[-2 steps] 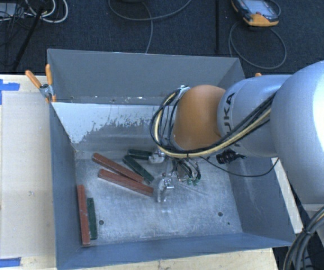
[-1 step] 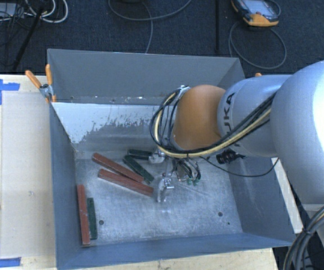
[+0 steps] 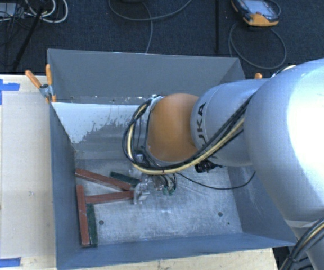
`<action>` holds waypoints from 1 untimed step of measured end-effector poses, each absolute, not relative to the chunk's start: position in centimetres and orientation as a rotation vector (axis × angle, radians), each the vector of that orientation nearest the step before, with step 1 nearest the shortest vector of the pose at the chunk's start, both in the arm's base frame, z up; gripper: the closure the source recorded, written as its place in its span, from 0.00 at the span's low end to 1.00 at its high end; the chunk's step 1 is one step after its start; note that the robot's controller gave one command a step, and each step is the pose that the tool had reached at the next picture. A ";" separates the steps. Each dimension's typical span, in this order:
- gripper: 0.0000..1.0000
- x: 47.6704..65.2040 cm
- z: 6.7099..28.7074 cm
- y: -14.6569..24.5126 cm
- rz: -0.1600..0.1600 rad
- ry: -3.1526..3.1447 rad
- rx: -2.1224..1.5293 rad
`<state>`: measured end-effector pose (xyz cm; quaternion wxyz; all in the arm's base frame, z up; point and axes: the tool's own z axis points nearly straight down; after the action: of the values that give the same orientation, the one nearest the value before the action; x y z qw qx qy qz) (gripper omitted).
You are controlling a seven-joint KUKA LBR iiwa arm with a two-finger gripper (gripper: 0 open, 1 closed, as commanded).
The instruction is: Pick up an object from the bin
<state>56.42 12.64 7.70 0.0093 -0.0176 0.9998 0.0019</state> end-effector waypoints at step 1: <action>1.00 56.4 7.7 12.6 0.006 3.122 -0.055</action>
Offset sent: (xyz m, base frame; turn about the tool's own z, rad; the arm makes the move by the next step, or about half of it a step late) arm 0.0012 -0.0082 0.1062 0.0080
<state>56.42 12.64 7.70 0.0093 -0.0177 0.9998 0.0019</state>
